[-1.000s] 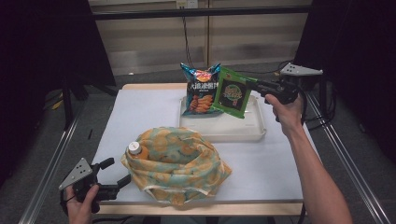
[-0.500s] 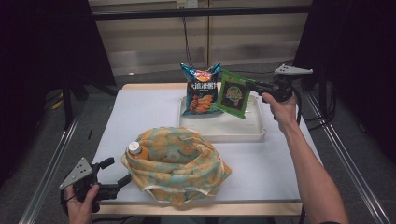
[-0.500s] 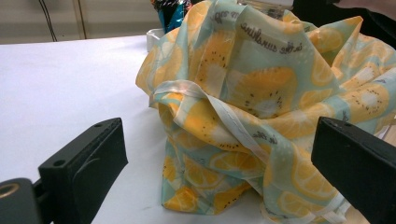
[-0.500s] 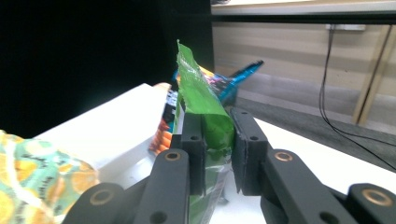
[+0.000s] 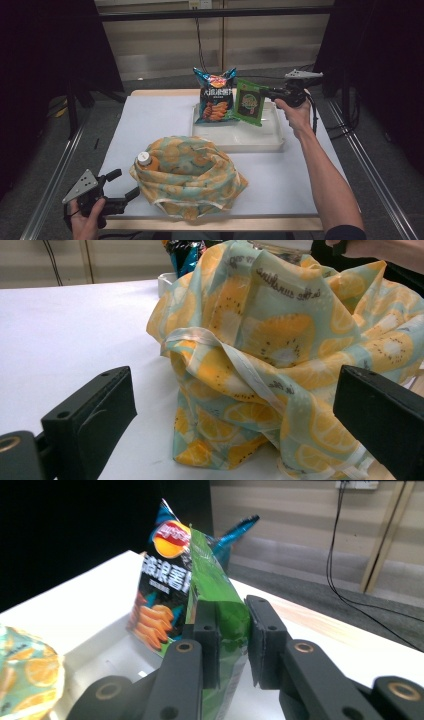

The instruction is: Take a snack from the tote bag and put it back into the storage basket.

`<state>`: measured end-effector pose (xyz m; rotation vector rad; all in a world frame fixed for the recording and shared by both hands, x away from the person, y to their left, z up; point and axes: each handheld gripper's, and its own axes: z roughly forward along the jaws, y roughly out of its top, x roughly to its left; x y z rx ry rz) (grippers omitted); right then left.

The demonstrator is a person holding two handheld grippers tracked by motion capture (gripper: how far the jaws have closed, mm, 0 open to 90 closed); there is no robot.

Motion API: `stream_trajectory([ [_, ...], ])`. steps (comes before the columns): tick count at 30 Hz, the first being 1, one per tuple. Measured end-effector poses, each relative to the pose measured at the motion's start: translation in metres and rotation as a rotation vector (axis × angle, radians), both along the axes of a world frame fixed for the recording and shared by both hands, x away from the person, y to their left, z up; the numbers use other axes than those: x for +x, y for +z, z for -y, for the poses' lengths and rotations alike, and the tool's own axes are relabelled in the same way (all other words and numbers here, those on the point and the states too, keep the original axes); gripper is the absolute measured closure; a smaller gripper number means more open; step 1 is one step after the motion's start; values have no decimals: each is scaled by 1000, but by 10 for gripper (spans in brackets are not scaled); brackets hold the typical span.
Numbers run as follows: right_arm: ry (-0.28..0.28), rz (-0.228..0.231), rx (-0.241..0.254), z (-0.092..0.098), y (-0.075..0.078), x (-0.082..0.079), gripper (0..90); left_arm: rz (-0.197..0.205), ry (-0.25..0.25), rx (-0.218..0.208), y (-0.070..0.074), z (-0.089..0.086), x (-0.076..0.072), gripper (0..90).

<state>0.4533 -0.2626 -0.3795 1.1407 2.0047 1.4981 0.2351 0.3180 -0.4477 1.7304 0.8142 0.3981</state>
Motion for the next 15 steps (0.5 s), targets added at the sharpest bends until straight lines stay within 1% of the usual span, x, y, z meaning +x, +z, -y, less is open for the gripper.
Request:
stream_trajectory([
  [2,-11,-3,-18,-1,-2,2,763,-2,-4,2,0,-1,0,31],
  [5,-13,-7,-24,-3,-5,5,763,2,-7,5,0,-1,0,31],
  [9,-15,-14,-39,-5,-10,8,763,1,-3,-1,0,0,0,31],
  [11,-19,-17,-42,-5,-11,10,762,0,4,-12,0,1,0,31],
  [13,-20,-22,-47,-6,-14,11,761,-1,2,-6,0,1,0,31],
  [14,-20,-21,-50,-6,-14,12,762,6,2,9,1,0,0,31],
  [15,-23,-19,-49,-7,-14,12,761,5,5,2,0,0,0,31],
])
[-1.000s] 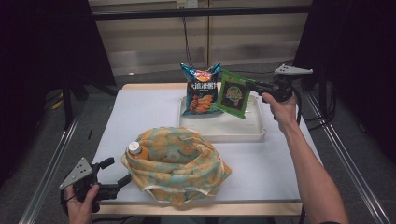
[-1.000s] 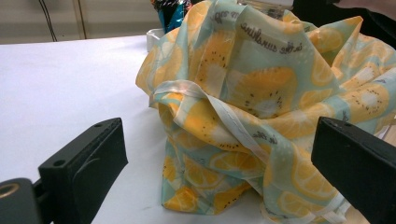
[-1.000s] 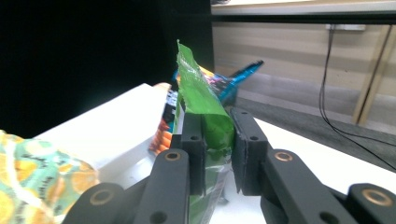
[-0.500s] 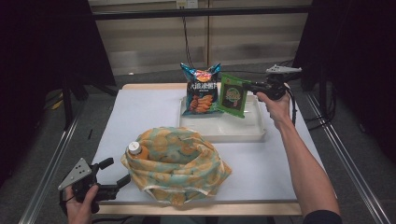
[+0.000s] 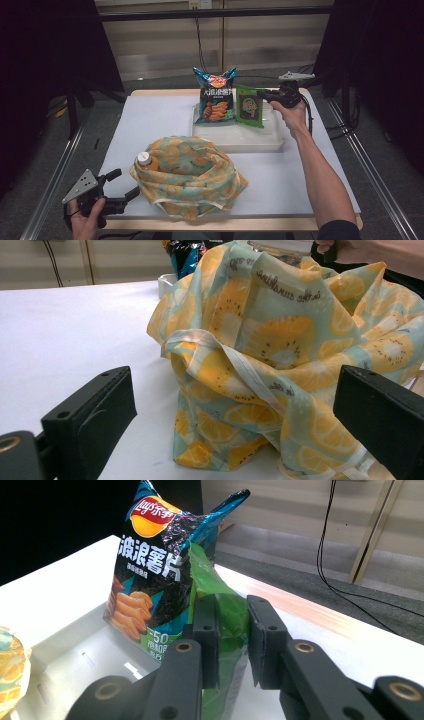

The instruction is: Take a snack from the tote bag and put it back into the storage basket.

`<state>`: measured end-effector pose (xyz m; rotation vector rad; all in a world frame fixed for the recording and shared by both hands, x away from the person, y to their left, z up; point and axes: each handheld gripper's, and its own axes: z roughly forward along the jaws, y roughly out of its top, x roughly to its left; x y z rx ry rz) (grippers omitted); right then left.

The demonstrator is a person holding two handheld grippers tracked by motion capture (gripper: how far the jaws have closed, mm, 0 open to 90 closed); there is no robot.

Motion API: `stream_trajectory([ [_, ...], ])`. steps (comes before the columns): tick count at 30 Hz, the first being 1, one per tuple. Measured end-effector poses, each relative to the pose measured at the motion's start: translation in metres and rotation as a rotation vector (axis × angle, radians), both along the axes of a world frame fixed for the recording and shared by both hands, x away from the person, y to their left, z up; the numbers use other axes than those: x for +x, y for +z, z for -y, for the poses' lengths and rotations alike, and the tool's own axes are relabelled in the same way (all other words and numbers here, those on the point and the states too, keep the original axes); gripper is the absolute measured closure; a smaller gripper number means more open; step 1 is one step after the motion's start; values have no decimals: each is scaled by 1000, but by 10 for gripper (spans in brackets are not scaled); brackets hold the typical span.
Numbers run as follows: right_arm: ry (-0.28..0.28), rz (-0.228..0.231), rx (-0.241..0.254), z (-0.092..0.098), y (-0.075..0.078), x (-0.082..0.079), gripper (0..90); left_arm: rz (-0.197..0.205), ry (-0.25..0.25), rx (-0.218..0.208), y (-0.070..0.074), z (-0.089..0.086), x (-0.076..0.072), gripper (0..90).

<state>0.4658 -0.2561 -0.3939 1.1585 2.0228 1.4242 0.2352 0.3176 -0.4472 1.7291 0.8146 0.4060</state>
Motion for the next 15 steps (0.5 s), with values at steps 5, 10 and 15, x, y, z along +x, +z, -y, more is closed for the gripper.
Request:
stream_trajectory([
  [5,0,-5,-11,-1,0,5,760,-3,10,1,0,-1,0,29],
  [10,-18,-3,-20,-1,3,11,759,-2,11,3,0,-2,-1,28],
  [15,-37,-15,-37,3,1,21,761,-3,12,-5,-1,-4,-1,29],
])
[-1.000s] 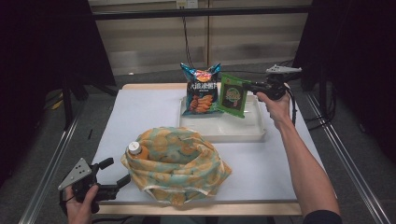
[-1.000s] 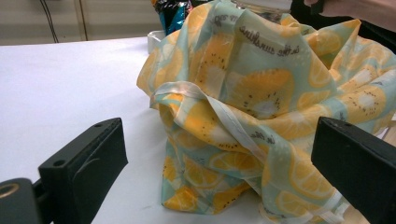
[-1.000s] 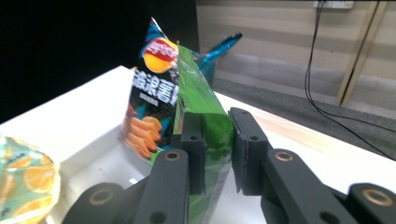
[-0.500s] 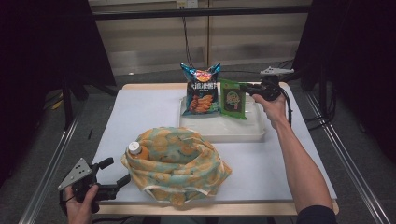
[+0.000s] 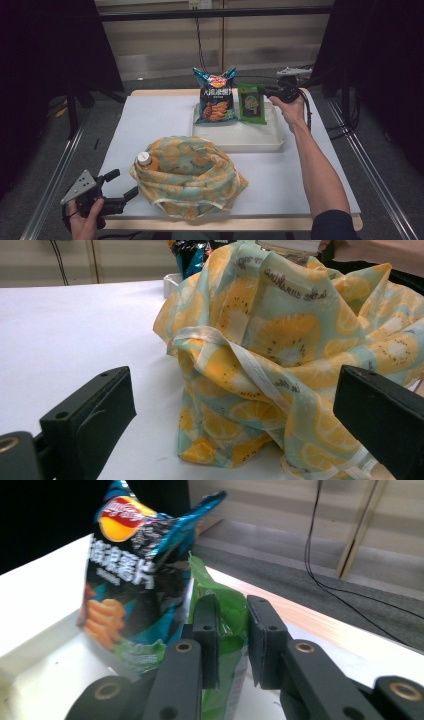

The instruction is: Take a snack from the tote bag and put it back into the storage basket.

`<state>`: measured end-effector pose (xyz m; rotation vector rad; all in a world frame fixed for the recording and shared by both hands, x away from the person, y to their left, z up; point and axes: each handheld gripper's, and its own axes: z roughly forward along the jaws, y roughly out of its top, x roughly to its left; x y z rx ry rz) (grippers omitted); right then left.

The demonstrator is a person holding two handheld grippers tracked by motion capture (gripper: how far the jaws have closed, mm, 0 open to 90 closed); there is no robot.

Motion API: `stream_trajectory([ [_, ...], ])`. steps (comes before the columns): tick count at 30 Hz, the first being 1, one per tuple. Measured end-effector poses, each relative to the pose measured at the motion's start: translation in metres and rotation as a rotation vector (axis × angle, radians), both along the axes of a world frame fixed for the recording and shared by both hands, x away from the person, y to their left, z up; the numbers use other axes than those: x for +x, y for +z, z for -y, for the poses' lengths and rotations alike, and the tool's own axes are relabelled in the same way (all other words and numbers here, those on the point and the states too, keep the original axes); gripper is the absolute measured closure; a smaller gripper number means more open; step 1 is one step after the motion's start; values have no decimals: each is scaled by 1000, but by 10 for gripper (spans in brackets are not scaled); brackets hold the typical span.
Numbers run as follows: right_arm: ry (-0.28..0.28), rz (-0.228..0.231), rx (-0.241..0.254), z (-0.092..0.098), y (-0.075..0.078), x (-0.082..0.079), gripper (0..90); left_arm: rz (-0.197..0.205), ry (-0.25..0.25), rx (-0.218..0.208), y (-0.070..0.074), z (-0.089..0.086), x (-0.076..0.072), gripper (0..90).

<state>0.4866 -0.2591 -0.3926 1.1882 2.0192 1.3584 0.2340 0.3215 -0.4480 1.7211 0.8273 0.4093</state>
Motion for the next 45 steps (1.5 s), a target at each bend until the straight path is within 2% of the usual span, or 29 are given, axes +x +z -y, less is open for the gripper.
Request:
stream_trajectory([
  [4,-25,0,0,3,1,7,761,-5,5,-5,0,0,0,29],
  [10,-66,-28,1,11,-12,15,749,-8,2,-21,-1,1,1,29],
  [13,-88,-42,18,13,-16,19,744,-10,2,-4,-1,2,2,29],
  [16,-109,-58,-5,14,-21,22,721,-10,-1,-2,0,2,2,29],
  [22,-133,-100,-17,21,-30,25,667,-17,-6,-7,-1,1,3,29],
  [24,-148,-99,-20,20,-30,24,597,-16,-1,1,-1,1,5,29],
  [27,-153,-96,-17,21,-30,24,563,-16,-9,-11,-1,2,4,29],
  [28,-161,-98,-10,22,-30,24,521,-14,-13,3,-1,1,4,29],
  [32,-183,-98,-15,25,-29,23,412,-16,-6,-8,-1,1,3,29],
  [34,-193,-96,3,28,-26,21,361,-14,-5,7,-1,0,2,29],
  [37,-216,-86,16,35,-19,17,286,-15,8,-11,-1,2,1,29],
  [38,-216,-82,18,36,-18,15,279,-13,5,5,-1,1,1,29],
  [41,-210,-65,26,36,-13,7,281,-8,-5,8,-1,2,2,29],
  [45,-169,-49,47,31,-12,-6,421,-5,-8,8,0,3,2,29],
])
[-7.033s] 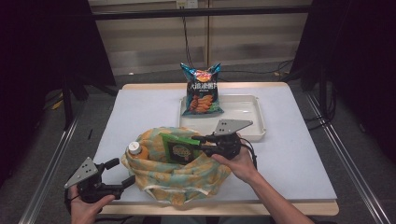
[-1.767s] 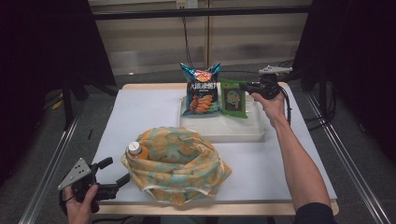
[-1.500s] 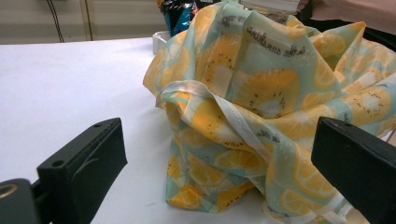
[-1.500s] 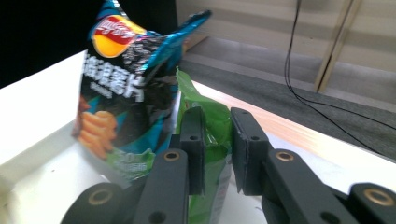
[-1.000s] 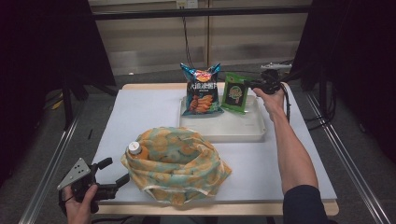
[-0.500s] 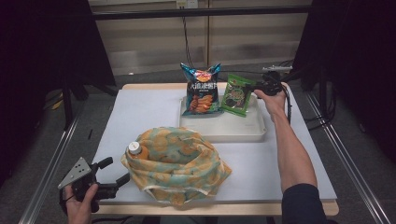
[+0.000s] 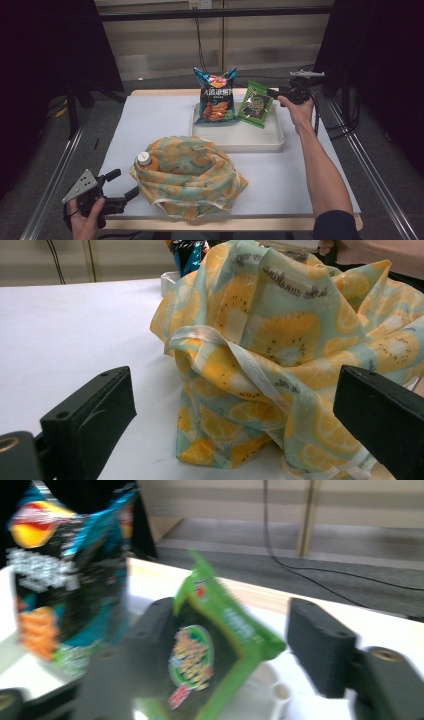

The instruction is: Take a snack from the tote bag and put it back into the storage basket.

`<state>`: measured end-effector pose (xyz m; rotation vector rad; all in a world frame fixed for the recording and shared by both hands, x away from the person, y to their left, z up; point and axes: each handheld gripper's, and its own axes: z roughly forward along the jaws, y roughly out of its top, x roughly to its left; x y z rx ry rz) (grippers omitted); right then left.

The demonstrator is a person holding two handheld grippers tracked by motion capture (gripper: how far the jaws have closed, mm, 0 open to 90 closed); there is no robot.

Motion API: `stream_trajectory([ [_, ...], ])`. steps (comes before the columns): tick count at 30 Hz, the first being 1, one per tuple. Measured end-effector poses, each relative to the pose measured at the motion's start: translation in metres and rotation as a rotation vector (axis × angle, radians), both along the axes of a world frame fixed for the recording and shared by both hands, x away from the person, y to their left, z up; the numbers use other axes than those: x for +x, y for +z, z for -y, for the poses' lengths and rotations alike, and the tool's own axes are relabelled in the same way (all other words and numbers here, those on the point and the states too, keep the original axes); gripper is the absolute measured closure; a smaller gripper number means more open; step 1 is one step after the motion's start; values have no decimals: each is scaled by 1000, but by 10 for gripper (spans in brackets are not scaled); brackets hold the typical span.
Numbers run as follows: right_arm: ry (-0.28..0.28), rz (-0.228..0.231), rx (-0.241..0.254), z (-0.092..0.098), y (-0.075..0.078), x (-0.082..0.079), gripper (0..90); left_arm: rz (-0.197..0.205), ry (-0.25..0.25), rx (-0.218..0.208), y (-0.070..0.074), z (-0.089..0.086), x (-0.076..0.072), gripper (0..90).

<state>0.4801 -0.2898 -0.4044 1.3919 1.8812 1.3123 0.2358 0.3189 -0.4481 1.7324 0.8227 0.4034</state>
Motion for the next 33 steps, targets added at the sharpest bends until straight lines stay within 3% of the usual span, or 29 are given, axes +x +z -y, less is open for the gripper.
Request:
stream_trajectory([
  [2,50,-6,11,-4,-3,-7,593,1,-1,4,0,0,0,29],
  [4,95,-27,11,-9,-9,-13,694,4,-1,-1,1,1,0,29],
  [6,123,-53,-5,-14,-16,-16,761,2,-2,-14,1,2,-1,29],
  [7,151,-71,-3,-16,-22,-18,801,5,-9,6,1,1,-1,29],
  [10,193,-111,-17,-21,-35,-21,890,5,-8,3,1,1,-1,29],
  [11,203,-125,-31,-23,-40,-21,900,2,-2,-14,1,2,-1,29],
  [14,224,-167,-32,-27,-51,-19,900,4,-6,1,1,1,-1,29],
  [21,251,-242,-79,-30,-66,-12,900,2,-1,-12,0,0,0,29],
  [28,268,-283,-121,-34,-67,-4,900,1,-3,-13,0,1,0,29],
  [33,236,-297,-146,-35,-67,0,900,0,-3,-15,0,1,0,29],
])
